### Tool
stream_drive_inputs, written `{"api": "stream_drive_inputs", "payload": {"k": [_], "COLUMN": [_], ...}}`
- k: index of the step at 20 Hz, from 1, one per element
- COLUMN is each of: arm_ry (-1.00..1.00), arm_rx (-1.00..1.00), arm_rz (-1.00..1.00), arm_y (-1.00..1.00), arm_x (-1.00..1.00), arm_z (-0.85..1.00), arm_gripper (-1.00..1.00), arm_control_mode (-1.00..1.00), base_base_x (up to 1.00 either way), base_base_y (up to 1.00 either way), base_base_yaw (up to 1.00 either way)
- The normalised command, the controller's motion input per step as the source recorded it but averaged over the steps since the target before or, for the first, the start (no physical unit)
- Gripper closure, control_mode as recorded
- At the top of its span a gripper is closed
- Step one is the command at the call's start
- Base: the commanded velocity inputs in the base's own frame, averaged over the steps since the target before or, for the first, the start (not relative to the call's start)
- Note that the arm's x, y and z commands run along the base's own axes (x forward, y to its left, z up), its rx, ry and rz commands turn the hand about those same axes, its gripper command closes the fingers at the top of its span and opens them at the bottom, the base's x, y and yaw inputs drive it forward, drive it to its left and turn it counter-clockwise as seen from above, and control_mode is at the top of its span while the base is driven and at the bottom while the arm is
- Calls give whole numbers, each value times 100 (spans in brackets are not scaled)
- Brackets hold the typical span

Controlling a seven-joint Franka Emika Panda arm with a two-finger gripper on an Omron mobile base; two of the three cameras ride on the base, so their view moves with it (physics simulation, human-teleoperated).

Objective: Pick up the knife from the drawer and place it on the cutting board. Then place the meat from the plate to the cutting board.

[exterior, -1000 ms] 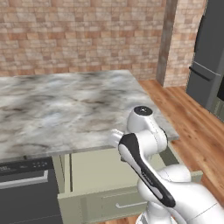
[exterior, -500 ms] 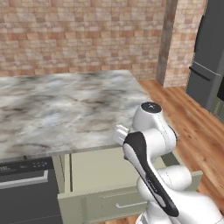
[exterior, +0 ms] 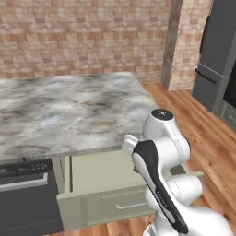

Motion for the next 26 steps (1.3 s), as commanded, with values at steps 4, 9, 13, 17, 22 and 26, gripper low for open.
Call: {"api": "stream_drive_inputs", "payload": {"k": [4,9,13,17,22,26], "arm_ry": [0,0,0,0,0,0], "arm_rx": [0,0,0,0,0,0], "arm_rz": [0,0,0,0,0,0], "arm_y": [0,0,0,0,0,0], "arm_x": [0,0,0,0,0,0], "arm_z": [0,0,0,0,0,0], "arm_gripper": [100,100,100,100,100,100], "arm_control_mode": [100,100,100,100,100,100], "base_base_x": [-98,-55,-4,6,38,72], "base_base_y": [-65,-81,-91,-100,-93,-73], "base_base_yaw": [-15,-12,-4,0,1,6]}}
